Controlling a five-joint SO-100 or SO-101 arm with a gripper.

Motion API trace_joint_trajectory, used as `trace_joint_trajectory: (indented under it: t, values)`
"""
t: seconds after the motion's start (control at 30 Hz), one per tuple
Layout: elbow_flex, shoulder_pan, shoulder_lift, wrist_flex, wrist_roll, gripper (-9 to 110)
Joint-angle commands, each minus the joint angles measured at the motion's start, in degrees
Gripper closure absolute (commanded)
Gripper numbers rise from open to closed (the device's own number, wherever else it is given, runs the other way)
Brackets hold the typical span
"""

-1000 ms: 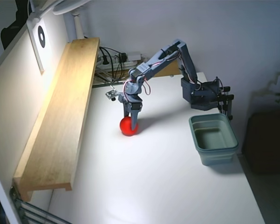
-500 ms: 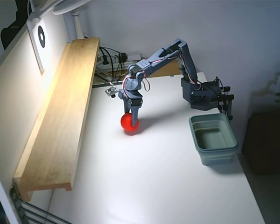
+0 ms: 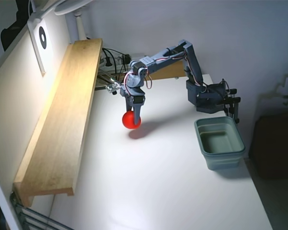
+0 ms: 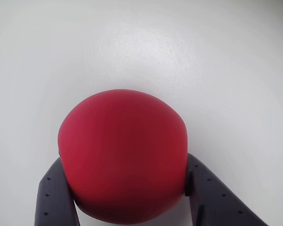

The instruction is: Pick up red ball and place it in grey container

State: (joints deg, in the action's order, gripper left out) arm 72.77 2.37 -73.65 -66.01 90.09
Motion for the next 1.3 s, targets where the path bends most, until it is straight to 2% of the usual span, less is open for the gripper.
trace_joint_trajectory:
  t: [0.0, 0.5, 0.87, 1.27]
  values:
    - [-4.30, 1.15, -3.04, -2.22, -0.09, 78]
    - [-22.57, 1.15, 0.83, -16.61, -0.09, 78]
    - [-45.74, 1.15, 8.74, -31.88, -0.09, 78]
    - [-44.61, 1.15, 8.38, -31.10, -0.09, 78]
